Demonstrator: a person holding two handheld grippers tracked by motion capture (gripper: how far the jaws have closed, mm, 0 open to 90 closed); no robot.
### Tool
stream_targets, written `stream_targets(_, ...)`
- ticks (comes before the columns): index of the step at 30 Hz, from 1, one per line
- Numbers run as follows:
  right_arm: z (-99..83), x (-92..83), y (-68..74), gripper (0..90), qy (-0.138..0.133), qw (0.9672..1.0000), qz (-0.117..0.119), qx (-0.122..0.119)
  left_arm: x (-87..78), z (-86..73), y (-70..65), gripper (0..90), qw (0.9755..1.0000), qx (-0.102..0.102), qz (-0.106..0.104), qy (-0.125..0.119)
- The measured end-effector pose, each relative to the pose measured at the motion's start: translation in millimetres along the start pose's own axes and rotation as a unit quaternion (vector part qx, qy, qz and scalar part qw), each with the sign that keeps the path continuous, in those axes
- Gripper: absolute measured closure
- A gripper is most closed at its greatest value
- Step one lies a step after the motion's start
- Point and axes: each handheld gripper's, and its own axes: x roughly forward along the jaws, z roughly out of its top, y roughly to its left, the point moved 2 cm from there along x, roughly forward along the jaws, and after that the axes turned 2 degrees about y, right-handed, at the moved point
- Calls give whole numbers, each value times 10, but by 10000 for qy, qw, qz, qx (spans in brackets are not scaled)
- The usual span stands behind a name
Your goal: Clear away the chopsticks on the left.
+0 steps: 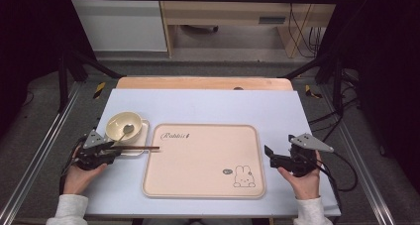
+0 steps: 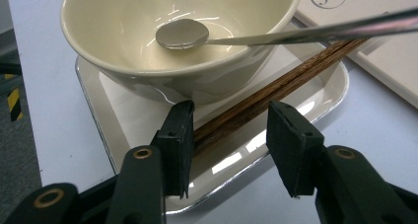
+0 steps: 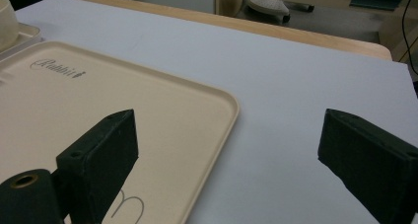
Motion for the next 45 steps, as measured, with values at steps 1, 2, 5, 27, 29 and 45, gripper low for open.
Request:
stream_targets(1, 0, 0, 0, 85, 0, 10000, 0, 0, 2, -1, 0, 543, 10000, -1, 5, -13)
stream_targets(2, 1, -4, 1, 85, 3, 10000, 9, 18, 3, -2, -2, 553, 10000, 3, 3, -11)
stream_targets(5, 0, -4, 0, 87, 6, 10000, -3, 5, 13, -11, -8, 572, 9999, 33, 44, 112)
stream_targets(27, -5, -12, -6, 94, 58, 10000, 6, -8, -7, -12, -83, 740, 9999, -19, -19, 128)
stream_targets(29, -6, -8, 1, 94, 83, 10000, 25, 14, -4, -7, -107, 761, 9999, -27, -66, 105)
stream_targets(45, -2, -27, -17, 94, 84, 10000, 8, 1, -10, 8, -185, 830, 9995, -308, -62, 103)
